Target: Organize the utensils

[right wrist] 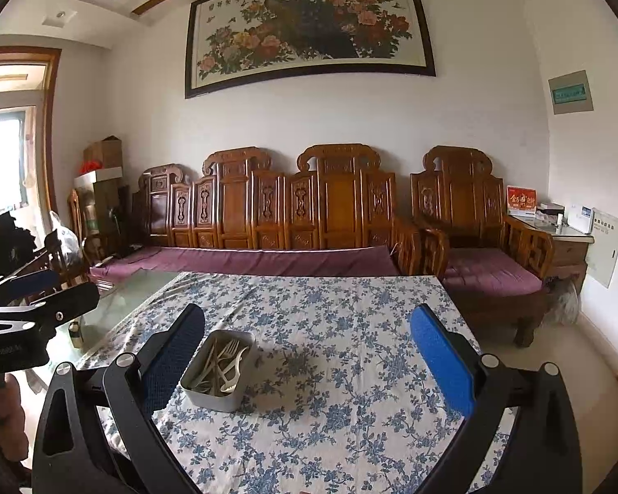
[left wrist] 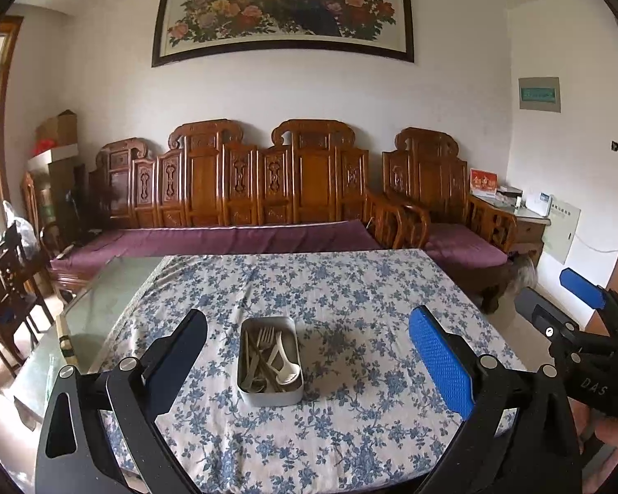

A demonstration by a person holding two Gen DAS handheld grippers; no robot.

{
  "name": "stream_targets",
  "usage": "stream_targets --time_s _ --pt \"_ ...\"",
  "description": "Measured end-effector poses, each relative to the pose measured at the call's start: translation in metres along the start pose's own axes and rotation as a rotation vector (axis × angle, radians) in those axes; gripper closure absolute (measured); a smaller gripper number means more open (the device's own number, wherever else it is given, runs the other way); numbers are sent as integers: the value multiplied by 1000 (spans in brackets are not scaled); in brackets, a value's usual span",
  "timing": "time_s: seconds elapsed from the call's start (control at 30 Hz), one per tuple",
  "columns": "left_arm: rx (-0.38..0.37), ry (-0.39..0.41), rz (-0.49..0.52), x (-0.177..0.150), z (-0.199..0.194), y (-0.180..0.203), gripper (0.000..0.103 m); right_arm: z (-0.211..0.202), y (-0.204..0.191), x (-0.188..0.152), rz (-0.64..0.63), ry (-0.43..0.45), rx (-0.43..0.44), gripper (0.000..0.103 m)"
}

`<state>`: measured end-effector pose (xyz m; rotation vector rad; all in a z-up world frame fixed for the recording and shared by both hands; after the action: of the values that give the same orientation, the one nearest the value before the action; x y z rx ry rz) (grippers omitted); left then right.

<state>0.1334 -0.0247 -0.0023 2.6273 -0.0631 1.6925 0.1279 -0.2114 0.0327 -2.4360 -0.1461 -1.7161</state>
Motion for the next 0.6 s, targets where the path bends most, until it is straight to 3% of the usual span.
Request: stream_targets --time_s 0.6 --pt "-6 5 3 -2 -4 4 8 5 0 -6 0 -3 -3 3"
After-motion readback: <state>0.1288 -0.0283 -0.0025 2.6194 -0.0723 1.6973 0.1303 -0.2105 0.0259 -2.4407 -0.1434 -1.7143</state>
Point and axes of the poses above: each gripper's, at about its wrist camera, not at the fingertips, and z roughly the way its jaws point, y to its right, x to its top, the point moved 10 cm from there along z, roughly the way its jaws point, and after that the axes turned 1 degree about x, right-handed, at the moved point
